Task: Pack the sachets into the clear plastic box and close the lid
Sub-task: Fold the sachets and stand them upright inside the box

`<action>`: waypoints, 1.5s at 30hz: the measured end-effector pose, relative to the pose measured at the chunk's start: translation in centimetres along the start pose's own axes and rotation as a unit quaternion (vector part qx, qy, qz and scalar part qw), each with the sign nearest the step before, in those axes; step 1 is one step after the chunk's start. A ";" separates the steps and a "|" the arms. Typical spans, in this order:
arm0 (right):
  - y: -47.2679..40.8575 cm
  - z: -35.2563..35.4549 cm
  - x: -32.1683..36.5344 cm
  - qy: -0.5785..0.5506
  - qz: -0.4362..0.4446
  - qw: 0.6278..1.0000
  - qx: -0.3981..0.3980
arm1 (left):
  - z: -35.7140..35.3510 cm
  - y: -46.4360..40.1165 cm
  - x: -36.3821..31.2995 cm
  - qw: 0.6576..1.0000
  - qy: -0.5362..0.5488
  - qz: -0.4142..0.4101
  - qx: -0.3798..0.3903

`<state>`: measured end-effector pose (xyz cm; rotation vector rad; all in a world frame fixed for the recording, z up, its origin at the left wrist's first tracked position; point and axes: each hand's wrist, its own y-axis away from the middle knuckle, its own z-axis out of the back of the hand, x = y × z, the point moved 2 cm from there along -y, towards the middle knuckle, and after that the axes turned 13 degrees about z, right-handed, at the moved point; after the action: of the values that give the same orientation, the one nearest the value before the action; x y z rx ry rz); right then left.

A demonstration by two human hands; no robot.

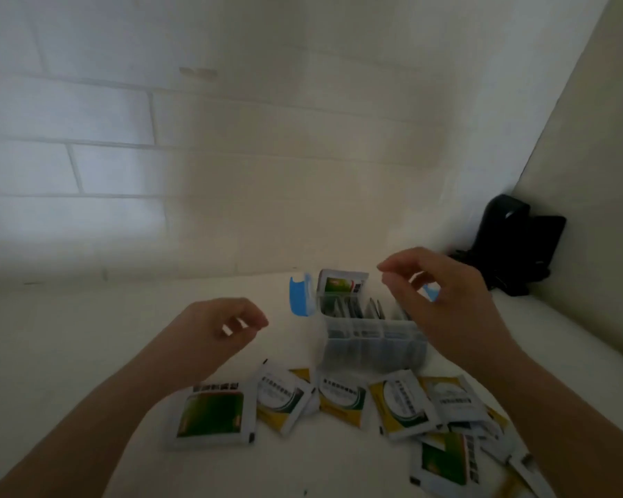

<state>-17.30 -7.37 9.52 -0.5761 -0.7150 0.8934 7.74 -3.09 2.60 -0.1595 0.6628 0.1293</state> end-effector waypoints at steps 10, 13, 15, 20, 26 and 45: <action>12.8 2.6 0.1 0.000 -0.142 0.987 0.071 | -3.1 6.6 4.2 0.993 -0.100 0.068 0.007; 14.5 4.5 -1.0 -0.002 -0.192 0.981 0.008 | -3.5 7.9 1.7 0.998 -0.061 0.034 -0.003; 15.5 5.2 -1.8 -0.010 -0.224 0.974 -0.035 | -3.9 8.2 -0.5 1.000 -0.009 0.015 -0.003; 17.0 5.5 -2.6 -0.032 -0.294 0.953 -0.060 | -7.8 7.7 -7.3 0.991 0.092 -0.037 0.089; 17.4 2.4 -1.3 -0.016 -0.218 0.966 0.139 | -12.2 4.8 -10.0 0.938 0.300 0.058 0.164; 16.1 1.0 -1.4 0.117 -0.116 0.966 0.200 | -12.6 5.1 -7.9 0.939 0.281 0.130 0.152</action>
<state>-26.59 -0.21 -1.70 -0.2260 -0.3625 0.7090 -6.84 -0.99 -2.84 0.2013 1.2662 0.2385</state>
